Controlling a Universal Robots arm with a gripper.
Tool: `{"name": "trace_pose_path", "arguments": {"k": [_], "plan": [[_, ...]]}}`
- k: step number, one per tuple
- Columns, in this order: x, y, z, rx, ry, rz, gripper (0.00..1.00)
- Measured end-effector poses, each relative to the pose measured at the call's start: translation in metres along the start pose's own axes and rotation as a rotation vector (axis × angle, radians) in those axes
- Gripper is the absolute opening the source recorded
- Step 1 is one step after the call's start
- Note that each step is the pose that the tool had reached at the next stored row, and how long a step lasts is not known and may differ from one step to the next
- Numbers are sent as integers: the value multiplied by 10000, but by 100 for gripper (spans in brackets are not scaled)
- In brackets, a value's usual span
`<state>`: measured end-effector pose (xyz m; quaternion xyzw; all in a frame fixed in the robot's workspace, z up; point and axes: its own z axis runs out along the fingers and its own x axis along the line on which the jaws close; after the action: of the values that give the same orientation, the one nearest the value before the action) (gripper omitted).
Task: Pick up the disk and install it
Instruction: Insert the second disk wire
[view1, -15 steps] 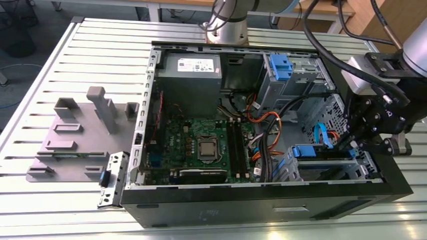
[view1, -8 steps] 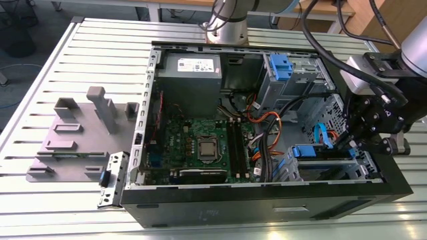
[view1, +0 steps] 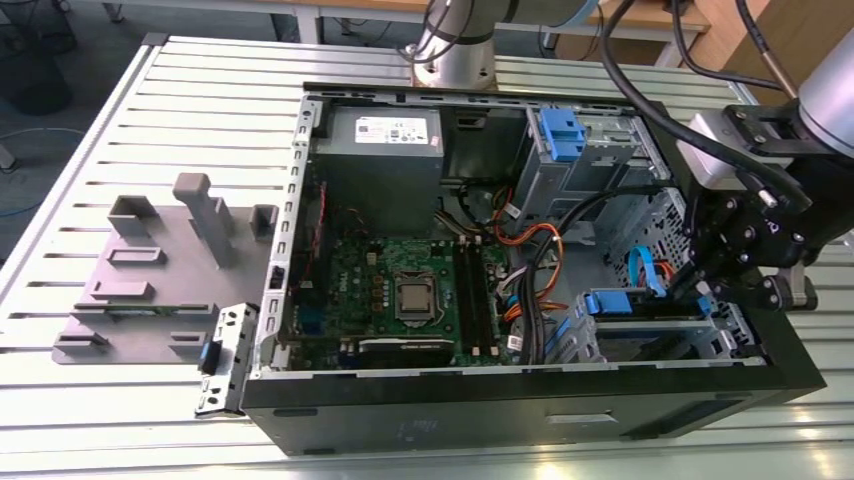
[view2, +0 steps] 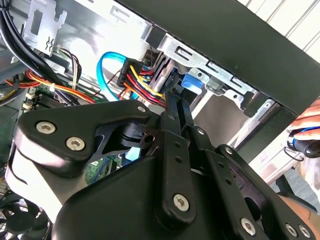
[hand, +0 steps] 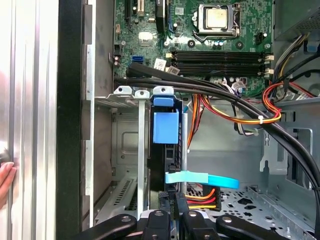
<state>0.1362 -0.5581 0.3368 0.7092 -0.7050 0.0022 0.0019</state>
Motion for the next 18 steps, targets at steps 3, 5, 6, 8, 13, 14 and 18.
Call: {"name": "trace_pose_path", "arguments": {"k": [3,5,6,8,13,14,18], "plan": [[-4,4,1,0,0,0,16],[-5,7,2,0,0,0,16],[-7,9,3,0,-1,0,16],[-14,15,16,0,-9,0,16],[-15,16,22,0,-8,0,16],[-15,16,24,0,-9,0,16],[-15,16,28,0,-9,0,16]]}}
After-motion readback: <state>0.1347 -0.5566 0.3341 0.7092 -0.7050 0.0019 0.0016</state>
